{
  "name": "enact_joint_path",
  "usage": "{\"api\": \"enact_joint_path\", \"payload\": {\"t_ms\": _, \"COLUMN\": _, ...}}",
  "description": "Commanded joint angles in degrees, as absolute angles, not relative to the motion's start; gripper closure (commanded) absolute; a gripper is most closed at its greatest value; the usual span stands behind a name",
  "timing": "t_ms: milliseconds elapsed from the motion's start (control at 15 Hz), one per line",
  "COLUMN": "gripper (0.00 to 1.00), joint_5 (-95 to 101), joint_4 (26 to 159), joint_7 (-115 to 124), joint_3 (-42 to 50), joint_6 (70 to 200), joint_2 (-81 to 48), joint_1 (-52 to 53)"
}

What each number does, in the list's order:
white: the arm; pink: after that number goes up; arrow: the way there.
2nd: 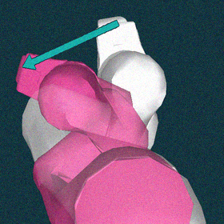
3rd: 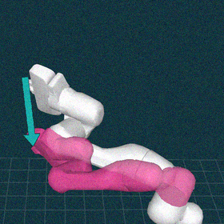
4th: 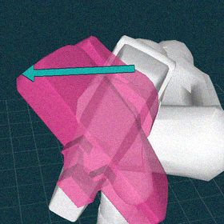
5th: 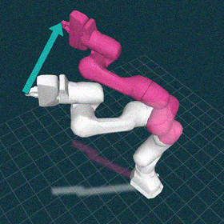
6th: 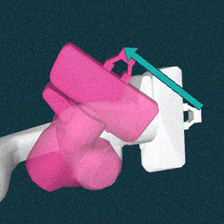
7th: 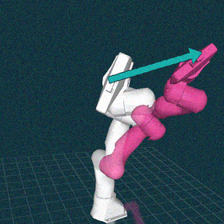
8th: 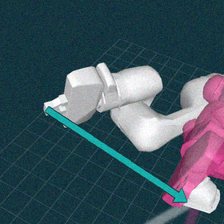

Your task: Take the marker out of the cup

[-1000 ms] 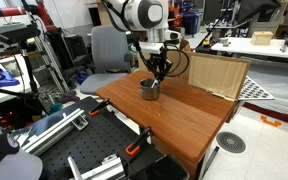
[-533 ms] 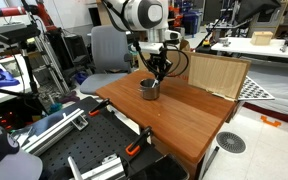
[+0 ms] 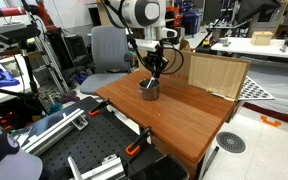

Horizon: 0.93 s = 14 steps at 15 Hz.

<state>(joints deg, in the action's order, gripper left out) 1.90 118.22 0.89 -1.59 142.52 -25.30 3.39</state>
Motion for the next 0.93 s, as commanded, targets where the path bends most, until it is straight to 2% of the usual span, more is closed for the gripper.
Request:
{"api": "enact_joint_path", "payload": {"t_ms": 0, "gripper": 0.95, "joint_5": -1.0, "joint_4": 118.8, "joint_7": 1.3, "joint_3": -3.1, "joint_6": 139.4, "joint_2": -22.8, "joint_1": 3.0}}
{"api": "enact_joint_path", "payload": {"t_ms": 867, "gripper": 0.95, "joint_5": -5.2, "joint_4": 119.9, "joint_7": 3.5, "joint_3": -5.1, "joint_6": 131.9, "joint_2": -14.4, "joint_1": 4.5}}
